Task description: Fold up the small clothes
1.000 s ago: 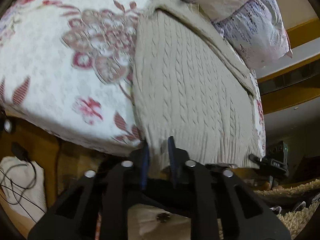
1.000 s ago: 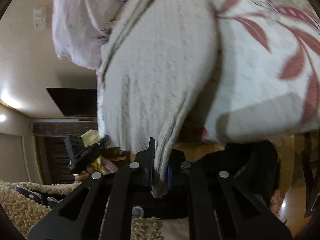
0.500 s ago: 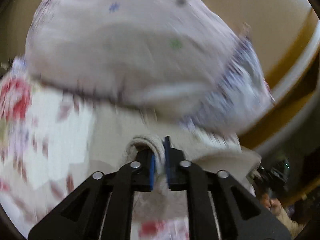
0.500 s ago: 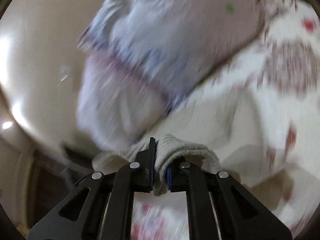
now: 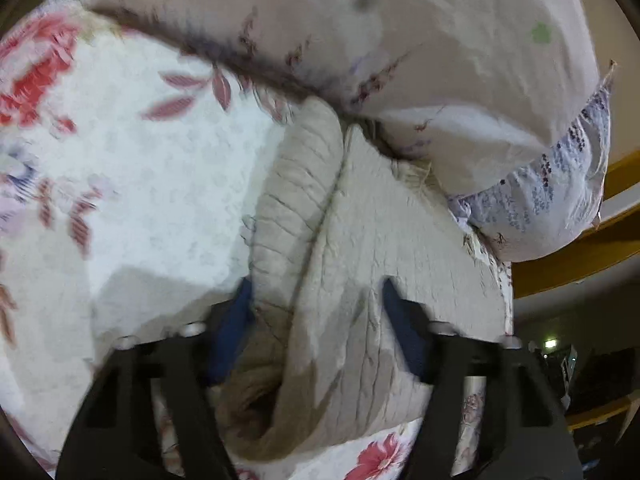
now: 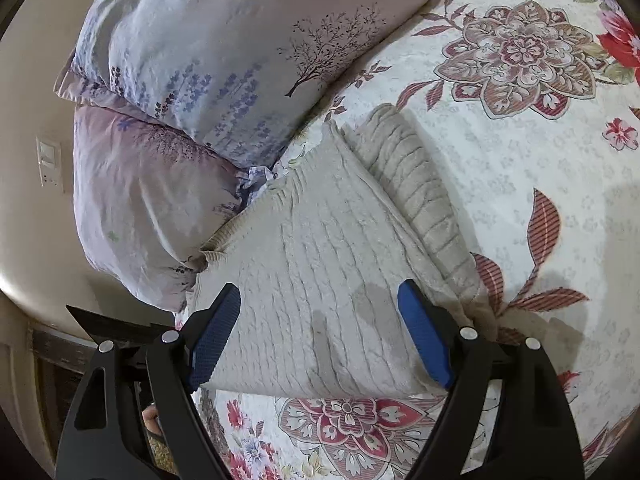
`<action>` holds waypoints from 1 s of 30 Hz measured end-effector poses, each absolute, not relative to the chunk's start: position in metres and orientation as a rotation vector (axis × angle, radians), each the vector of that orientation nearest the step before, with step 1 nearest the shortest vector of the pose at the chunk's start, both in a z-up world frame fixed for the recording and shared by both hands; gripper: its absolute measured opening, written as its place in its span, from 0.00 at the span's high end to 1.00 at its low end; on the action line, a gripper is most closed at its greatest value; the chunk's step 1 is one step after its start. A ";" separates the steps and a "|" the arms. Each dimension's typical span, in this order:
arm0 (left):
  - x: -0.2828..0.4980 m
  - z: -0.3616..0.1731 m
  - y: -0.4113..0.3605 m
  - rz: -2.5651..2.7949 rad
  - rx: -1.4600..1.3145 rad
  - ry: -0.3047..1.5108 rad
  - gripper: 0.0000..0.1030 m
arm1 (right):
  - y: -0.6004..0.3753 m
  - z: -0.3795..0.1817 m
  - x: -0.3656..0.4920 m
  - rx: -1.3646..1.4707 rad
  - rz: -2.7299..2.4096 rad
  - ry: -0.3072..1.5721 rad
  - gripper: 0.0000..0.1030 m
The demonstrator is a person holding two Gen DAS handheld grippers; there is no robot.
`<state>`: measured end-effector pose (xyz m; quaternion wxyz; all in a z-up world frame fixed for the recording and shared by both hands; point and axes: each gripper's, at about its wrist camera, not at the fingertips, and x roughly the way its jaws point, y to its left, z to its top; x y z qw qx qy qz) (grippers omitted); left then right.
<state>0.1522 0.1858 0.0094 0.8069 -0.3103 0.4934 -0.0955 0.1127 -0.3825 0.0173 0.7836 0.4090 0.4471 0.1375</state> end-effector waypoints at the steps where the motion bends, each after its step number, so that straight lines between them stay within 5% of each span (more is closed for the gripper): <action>1: 0.157 0.009 0.186 -0.207 -0.677 1.055 0.80 | -0.381 0.018 0.114 0.879 0.306 0.970 0.20; 6: 0.164 0.035 0.154 -0.343 -0.759 0.989 0.86 | -0.390 0.022 0.117 0.873 0.311 0.963 0.20; 11: 0.182 0.099 0.036 -0.679 -0.763 0.881 0.87 | -0.429 0.035 0.109 0.864 0.229 0.893 0.20; 17: 0.194 0.085 -0.137 -1.038 -0.759 1.102 0.78 | -0.464 0.037 0.114 0.877 0.155 0.865 0.20; 19: 0.188 0.083 -0.127 -1.022 -0.788 1.076 0.68 | -0.470 0.034 0.119 0.906 0.167 0.886 0.19; 21: 0.185 0.084 -0.089 -0.844 -0.718 1.008 0.33 | -0.474 0.027 0.125 0.947 0.206 0.921 0.03; 29: 0.179 0.027 -0.052 -0.556 -0.464 1.209 0.27 | -0.443 -0.012 0.161 0.919 0.317 1.152 0.01; 30: 0.180 0.025 -0.059 -0.558 -0.439 1.218 0.26 | -0.440 -0.009 0.162 0.897 0.323 1.130 0.09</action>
